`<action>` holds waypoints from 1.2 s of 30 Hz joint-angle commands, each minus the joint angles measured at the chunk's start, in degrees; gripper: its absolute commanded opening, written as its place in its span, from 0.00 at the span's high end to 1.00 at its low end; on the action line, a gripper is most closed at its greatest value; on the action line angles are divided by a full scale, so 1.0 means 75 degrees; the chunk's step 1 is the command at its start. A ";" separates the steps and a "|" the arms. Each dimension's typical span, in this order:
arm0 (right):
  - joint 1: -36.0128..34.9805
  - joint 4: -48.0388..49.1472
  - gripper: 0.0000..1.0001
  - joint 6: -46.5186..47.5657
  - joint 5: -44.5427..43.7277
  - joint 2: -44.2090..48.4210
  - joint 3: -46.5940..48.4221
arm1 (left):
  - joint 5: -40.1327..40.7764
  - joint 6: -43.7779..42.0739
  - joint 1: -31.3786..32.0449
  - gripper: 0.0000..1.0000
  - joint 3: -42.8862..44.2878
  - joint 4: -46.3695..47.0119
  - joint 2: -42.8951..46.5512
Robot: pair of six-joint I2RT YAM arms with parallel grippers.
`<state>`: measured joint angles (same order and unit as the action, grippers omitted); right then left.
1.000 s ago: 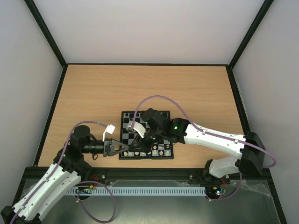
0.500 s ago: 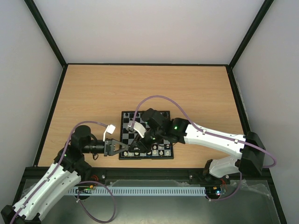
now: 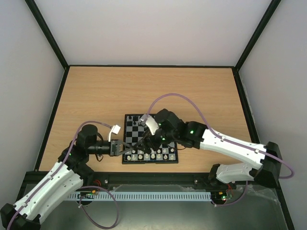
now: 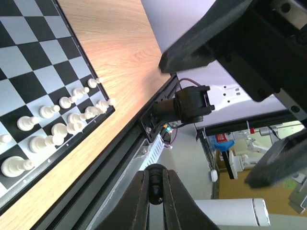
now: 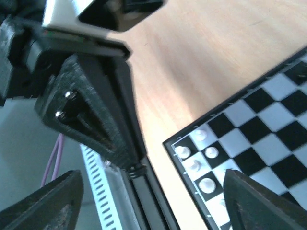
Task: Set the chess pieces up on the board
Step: Place the chess piece on the chessboard.
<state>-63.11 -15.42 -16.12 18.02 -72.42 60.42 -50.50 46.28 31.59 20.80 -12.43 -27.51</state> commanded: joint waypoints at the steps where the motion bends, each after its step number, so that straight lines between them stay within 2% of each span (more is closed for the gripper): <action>1: 0.0331 -0.0481 0.16 -0.0605 -0.1618 0.0685 -0.0234 | 0.0518 -0.0570 0.0029 0.98 0.0643 -0.0326 -0.0562; 5: 0.0494 -0.0855 0.09 -0.1085 -0.3158 0.1142 -0.0387 | 0.1312 -0.1246 0.0021 0.98 0.1457 -0.0963 -0.1661; 10: 0.0680 -0.1113 0.00 -0.1493 -0.4286 0.1788 -0.0596 | 0.2368 -0.1958 0.0069 0.98 0.2659 -0.1640 -0.3574; 13: 0.0787 -0.1238 0.01 -0.1565 -0.4650 0.1968 -0.0641 | 0.3510 -0.2365 0.0213 0.98 0.3599 -0.2246 -0.4728; 19: 0.1013 -0.1169 0.01 -0.1458 -0.4648 0.2167 -0.0856 | 0.5516 -0.2629 0.0857 0.98 0.5168 -0.3151 -0.6708; 27: 0.1373 -0.1015 0.01 -0.1425 -0.4398 0.2156 -0.1129 | 0.7422 -0.2613 0.1800 0.98 0.6929 -0.4089 -0.8987; 36: 0.1454 -0.0988 0.01 -0.1384 -0.4088 0.2192 -0.1169 | 0.8058 -0.2849 0.1858 0.98 0.8156 -0.4460 -1.0562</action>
<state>-52.60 -22.39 -26.57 -13.47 -56.93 52.18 5.41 26.39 45.58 78.43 -42.35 -104.03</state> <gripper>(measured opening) 0.986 0.071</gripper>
